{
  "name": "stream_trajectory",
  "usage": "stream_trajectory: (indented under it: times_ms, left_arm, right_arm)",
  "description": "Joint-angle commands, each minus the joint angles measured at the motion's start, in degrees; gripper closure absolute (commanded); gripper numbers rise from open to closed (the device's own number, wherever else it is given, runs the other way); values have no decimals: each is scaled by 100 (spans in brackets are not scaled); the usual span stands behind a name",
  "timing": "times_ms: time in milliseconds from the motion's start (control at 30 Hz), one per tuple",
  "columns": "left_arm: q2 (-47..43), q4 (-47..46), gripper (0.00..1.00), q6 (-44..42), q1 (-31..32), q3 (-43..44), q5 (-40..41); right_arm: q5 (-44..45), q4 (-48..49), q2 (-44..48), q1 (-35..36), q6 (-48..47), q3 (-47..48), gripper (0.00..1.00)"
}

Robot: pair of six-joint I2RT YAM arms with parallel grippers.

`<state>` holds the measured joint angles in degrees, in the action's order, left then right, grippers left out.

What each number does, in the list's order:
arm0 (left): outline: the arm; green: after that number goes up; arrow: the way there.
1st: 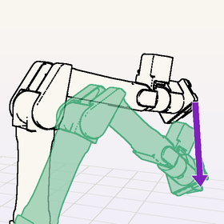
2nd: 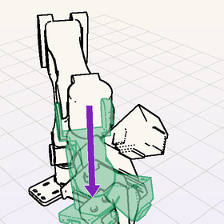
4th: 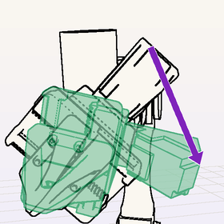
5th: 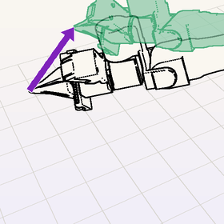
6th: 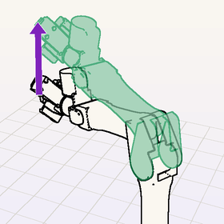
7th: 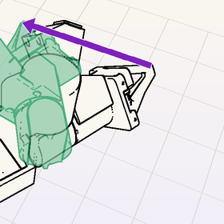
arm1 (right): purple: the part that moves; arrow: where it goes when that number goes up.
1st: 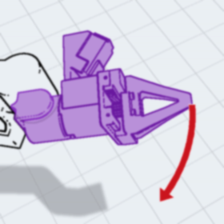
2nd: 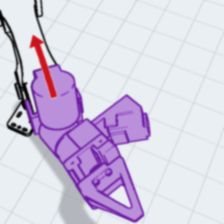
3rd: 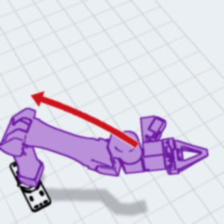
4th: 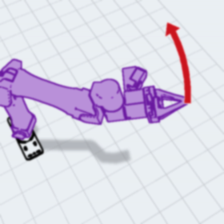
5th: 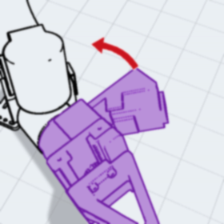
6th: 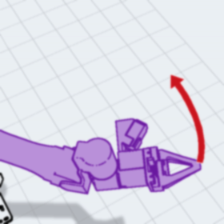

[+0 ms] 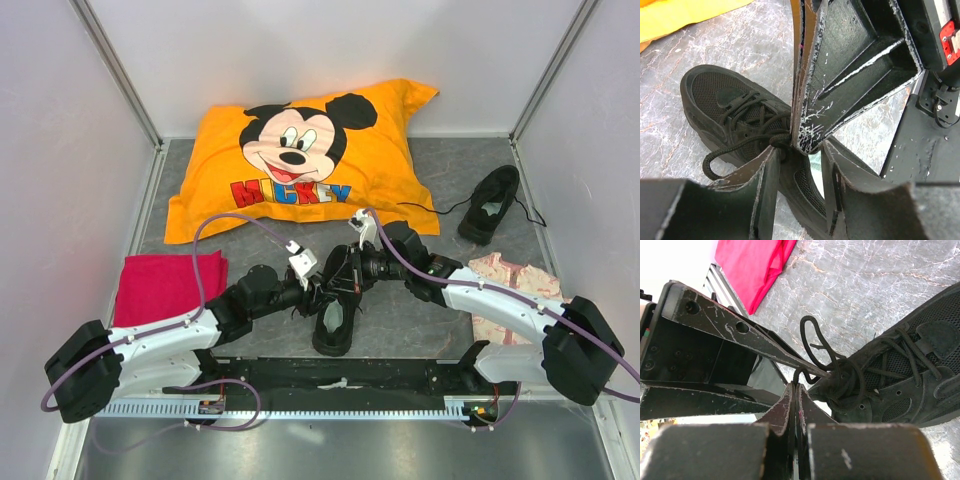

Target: Tie the shoes

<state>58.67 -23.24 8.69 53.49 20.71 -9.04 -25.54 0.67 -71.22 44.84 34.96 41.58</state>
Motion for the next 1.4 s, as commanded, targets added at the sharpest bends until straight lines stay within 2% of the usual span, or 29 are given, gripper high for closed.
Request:
stream_trajectory:
  times_ms: [0,100,133,200,233,367,433,467,533,567,667,767,867,1000,1133,1233,1367]
  left_arm:
    - [21,-233,56,256,3,223,200]
    - [83,-277,61,283,3,240,236]
    - [83,-277,70,274,3,241,227]
    - [100,-295,76,256,3,241,236]
    - [100,-295,83,239,-14,232,236]
    - [56,-321,98,160,-23,197,113]
    - [4,-312,98,72,-32,170,17]
    - [-14,-312,98,28,-32,153,-19]
    - [-84,-312,98,-130,-41,100,-150]
    - [-110,-304,99,-191,-41,83,-194]
    - [-225,-260,99,-402,-41,21,-353]
    - [-251,-224,98,-622,-41,-5,-528]
    - [-251,-216,98,-824,-50,-14,-687]
    - [-225,-172,98,-1175,-50,-40,-854]
    - [-234,-145,99,-1352,-67,-58,-950]
    - [-225,-145,98,-1449,-67,-67,-1038]
    - [-207,-163,98,-1554,-85,-93,-1179]
  right_arm:
    - [-56,311,143,25,99,-63,100]
    - [-118,338,135,25,107,-63,100]
    - [-144,355,126,25,107,-63,100]
    - [-179,364,117,25,99,-54,100]
    - [-188,364,117,34,107,-54,100]
    - [-197,294,108,25,81,-36,100]
    - [-214,233,135,25,-6,16,100]
    - [-215,145,161,25,-50,34,97]
    - [-241,13,187,-28,-173,165,83]
    - [-276,-57,188,-63,-365,236,69]
    - [-486,-600,179,-308,-961,543,54]
    - [-837,-1128,100,-475,-1482,903,49]
    - [-1328,-1786,-93,-511,-2561,1360,43]
    - [-1918,-2693,-226,-520,-4781,1853,40]
    - [-2095,-3203,-304,-529,-6207,1915,40]
    - [-2410,-3704,-637,-520,-6755,2160,39]
    - [-2640,-3907,-981,-520,-7222,2398,38]
